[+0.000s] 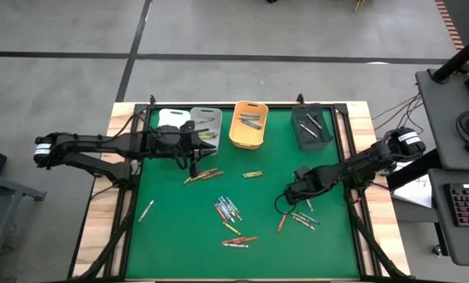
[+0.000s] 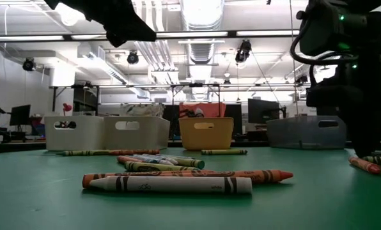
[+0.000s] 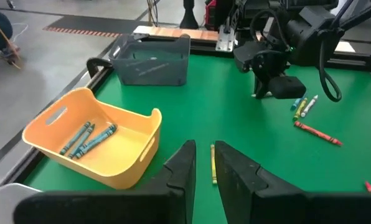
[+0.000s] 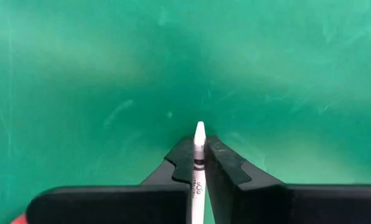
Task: Sort crayons
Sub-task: Put the white crayon into the black bin
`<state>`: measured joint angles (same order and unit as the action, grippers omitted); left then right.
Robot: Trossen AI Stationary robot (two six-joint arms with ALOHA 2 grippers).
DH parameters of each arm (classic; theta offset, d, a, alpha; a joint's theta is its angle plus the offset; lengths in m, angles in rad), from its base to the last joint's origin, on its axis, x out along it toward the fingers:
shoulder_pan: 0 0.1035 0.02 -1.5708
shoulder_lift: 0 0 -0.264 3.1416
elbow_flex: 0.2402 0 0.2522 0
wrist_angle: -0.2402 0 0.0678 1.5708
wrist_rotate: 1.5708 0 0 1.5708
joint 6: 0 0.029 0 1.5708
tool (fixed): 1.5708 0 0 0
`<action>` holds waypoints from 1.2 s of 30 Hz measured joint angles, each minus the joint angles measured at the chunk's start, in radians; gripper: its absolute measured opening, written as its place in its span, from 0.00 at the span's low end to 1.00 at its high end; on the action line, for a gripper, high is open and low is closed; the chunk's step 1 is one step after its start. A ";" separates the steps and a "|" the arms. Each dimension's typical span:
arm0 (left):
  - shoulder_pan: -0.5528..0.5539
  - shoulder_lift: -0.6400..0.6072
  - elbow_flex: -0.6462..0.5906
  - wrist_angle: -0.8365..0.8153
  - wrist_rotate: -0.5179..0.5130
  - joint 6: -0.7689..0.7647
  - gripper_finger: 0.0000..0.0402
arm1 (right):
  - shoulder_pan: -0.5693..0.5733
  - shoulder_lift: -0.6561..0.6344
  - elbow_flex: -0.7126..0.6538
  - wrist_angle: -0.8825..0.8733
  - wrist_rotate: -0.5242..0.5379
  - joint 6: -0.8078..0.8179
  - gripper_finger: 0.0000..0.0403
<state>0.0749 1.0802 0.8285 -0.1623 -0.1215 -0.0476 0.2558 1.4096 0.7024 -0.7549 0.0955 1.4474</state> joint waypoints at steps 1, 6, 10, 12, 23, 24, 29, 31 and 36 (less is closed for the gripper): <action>-0.004 0.000 -0.004 0.002 0.000 -0.005 0.11 | 0.000 0.001 0.013 -0.015 0.017 -0.006 0.03; -0.022 0.000 -0.038 0.058 0.000 -0.042 0.11 | -0.024 -0.021 0.104 -0.063 0.131 -0.109 0.03; -0.050 0.000 -0.099 0.206 0.000 -0.073 0.11 | -0.072 -0.024 0.216 -0.066 0.216 -0.266 0.03; -0.064 0.001 -0.131 0.286 0.001 -0.084 0.11 | -0.116 -0.025 0.292 -0.065 0.243 -0.383 0.03; -0.096 0.000 -0.139 0.327 0.002 -0.120 0.11 | -0.460 -0.018 0.572 -0.137 0.254 -1.025 0.03; -0.099 0.000 -0.139 0.325 0.002 -0.121 0.11 | -0.503 -0.016 0.578 -0.165 0.250 -1.043 0.03; -0.107 -0.001 -0.136 0.324 0.002 -0.123 0.11 | -0.723 -0.013 0.556 -0.249 0.249 -1.099 0.03; -0.107 -0.001 -0.136 0.324 0.002 -0.130 0.11 | -0.803 -0.012 0.532 -0.246 0.248 -1.095 0.03; -0.107 -0.001 -0.136 0.324 0.000 -0.140 0.11 | -0.967 -0.012 0.450 -0.207 0.247 -1.095 0.03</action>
<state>-0.0319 1.0794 0.6926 0.1618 -0.1213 -0.1880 -0.7111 1.3972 1.1524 -0.9615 0.3430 0.3525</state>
